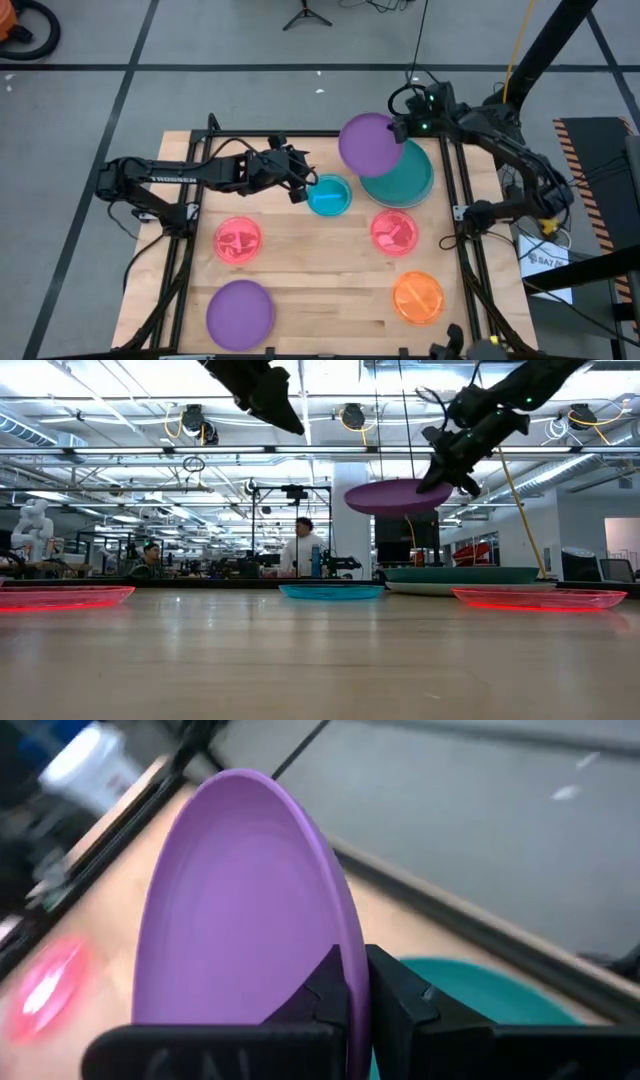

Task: Stack plastic plates
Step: Stack the right purple plate on top of the green plate

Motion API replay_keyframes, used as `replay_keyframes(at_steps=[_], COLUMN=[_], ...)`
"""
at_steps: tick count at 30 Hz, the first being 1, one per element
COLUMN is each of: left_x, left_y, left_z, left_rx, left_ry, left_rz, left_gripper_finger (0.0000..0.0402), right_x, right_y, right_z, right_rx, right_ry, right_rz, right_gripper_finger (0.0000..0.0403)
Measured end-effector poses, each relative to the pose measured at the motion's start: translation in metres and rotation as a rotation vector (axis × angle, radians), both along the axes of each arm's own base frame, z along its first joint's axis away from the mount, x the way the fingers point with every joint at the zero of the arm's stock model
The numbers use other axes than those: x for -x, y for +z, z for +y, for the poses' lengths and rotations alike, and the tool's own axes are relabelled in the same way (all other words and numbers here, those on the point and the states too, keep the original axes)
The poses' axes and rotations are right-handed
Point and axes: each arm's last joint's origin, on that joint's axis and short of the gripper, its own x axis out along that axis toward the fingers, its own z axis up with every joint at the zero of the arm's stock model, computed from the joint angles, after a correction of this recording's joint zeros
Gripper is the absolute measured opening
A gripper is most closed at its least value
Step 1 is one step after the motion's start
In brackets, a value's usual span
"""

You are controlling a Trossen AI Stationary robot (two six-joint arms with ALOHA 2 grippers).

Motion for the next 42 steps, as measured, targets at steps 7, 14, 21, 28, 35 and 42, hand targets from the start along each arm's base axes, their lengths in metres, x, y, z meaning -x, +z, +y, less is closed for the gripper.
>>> replay_keyframes(at_steps=[7, 14, 21, 28, 35, 42], left_x=[0.002, 0.002, 0.002, 0.002, 0.002, 0.003], left_y=[-0.002, -0.003, -0.003, -0.003, -0.003, -0.004], left_z=[0.000, 0.000, 0.000, 0.000, 0.000, -0.002], left_rx=[0.026, 0.028, 0.024, 0.024, 0.030, 0.055], left_ry=[0.020, 0.026, 0.028, 0.028, 0.032, 0.041], left_rz=[0.013, 0.019, 0.022, 0.025, 0.020, 0.011], left_gripper_finger=[0.0204, 0.0204, 0.0204, 0.0204, 0.0204, 0.0204], right_x=[0.024, 0.056, 0.062, 0.061, 0.061, 0.064], right_y=[-0.013, -0.036, -0.066, -0.074, -0.074, -0.075], right_z=[-0.010, -0.018, -0.023, -0.025, -0.027, -0.028], right_rx=[-0.181, -0.292, -0.353, -0.366, -0.345, -0.330], right_ry=[0.161, 0.002, -0.155, -0.156, -0.178, -0.243], right_rz=[-0.012, 0.127, 0.266, 0.275, 0.285, 0.365], right_gripper_finger=[0.0013, 0.0013, 0.0013, 0.0021, 0.0042, 0.0091])
